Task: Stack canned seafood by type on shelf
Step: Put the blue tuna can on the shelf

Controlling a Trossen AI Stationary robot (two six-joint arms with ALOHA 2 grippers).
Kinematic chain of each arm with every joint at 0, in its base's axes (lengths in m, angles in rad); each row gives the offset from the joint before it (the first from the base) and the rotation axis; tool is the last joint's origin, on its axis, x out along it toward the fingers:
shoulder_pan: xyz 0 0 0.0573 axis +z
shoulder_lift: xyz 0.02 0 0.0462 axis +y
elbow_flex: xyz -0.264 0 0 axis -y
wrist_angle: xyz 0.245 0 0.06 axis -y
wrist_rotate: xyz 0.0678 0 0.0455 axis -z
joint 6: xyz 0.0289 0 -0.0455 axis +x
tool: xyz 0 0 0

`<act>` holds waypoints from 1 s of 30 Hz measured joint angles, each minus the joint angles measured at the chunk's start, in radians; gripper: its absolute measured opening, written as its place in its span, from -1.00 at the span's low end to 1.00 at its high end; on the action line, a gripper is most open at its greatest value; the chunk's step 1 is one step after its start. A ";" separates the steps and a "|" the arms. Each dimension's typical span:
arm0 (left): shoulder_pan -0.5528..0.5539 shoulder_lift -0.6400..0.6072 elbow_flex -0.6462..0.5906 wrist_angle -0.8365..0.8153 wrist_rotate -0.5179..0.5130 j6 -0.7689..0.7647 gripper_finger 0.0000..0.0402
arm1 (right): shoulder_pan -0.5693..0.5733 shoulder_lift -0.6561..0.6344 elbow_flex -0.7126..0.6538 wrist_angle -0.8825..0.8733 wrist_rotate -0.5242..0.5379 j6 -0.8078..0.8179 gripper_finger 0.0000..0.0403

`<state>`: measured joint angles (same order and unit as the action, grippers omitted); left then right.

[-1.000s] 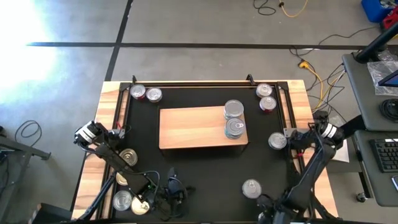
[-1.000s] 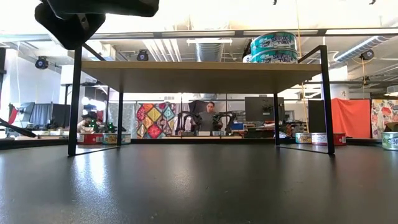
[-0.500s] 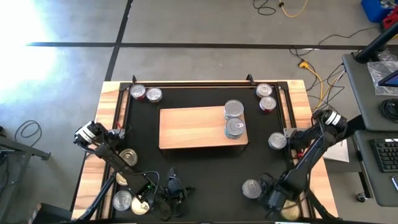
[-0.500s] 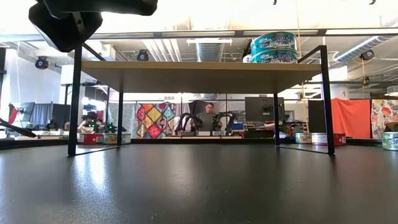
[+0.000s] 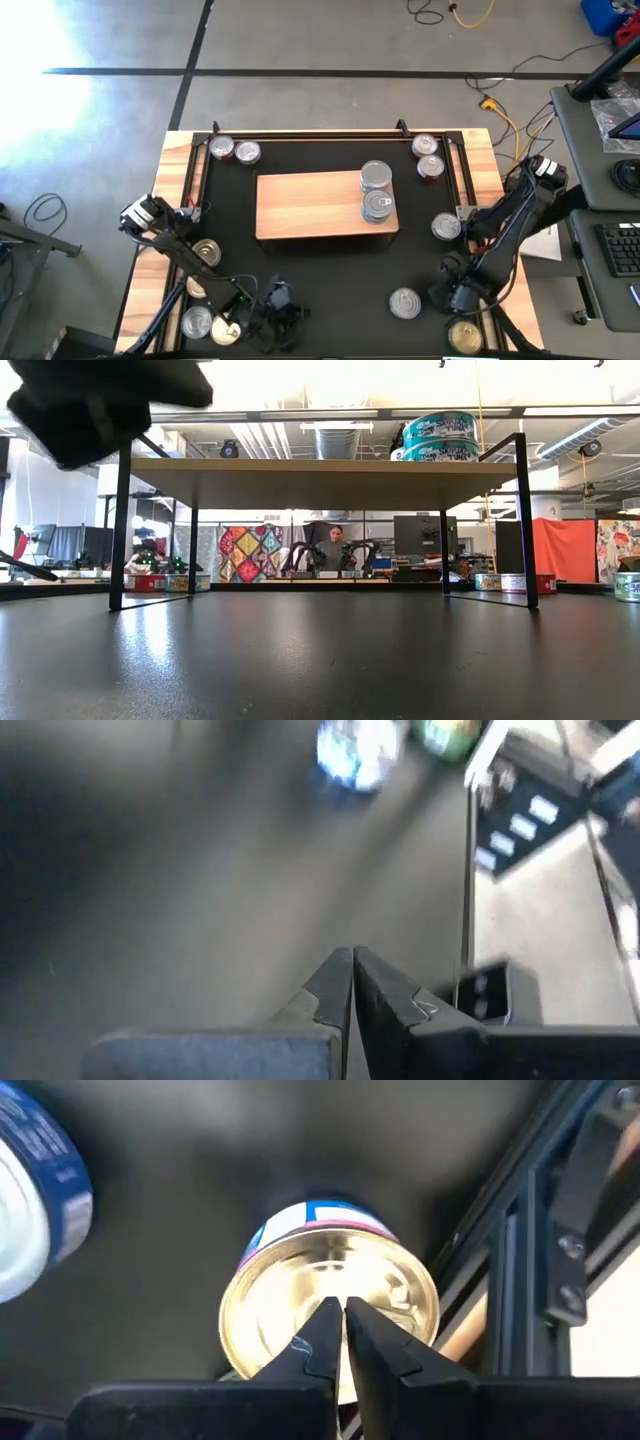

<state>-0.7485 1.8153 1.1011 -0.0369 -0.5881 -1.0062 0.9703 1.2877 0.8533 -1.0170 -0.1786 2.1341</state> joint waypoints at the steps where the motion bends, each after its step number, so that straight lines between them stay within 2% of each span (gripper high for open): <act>1: 0.012 0.002 -0.006 -0.005 0.036 -0.001 -1.00 | 0.000 -0.001 0.008 -0.012 0.019 0.003 -0.94; 6: 0.032 0.057 -0.019 0.004 0.102 0.075 -1.00 | -0.007 0.059 0.075 0.018 0.164 -0.030 -0.94; 10: 0.029 0.125 -0.019 0.124 0.195 0.079 -0.96 | -0.027 0.186 0.111 0.091 0.171 -0.151 -0.94; 12: 0.028 0.166 -0.015 0.203 0.224 0.071 -0.89 | -0.047 0.252 0.124 0.152 0.174 -0.192 -0.94; 14: 0.026 0.205 0.015 0.210 0.233 0.055 -0.80 | -0.071 0.311 0.137 0.247 0.200 -0.212 -0.94; 18: 0.024 0.254 0.111 0.105 0.233 0.070 -0.62 | -0.124 0.409 0.167 0.441 0.217 -0.268 -0.94; 21: 0.024 0.271 0.182 -0.059 0.234 0.118 -0.52 | -0.164 0.466 0.216 0.534 0.235 -0.309 -0.94; 26: 0.023 0.264 0.232 -0.267 0.210 0.150 -0.39 | -0.226 0.503 0.326 0.723 0.291 -0.478 -0.94; 30: 0.014 0.249 0.221 -0.297 0.154 0.090 -0.35 | -0.256 0.482 0.381 0.622 0.290 -0.590 -0.94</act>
<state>-0.7348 2.0641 1.3221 -0.3337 -0.4338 -0.9159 0.7140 1.7697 1.2342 -0.3946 0.1116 1.5437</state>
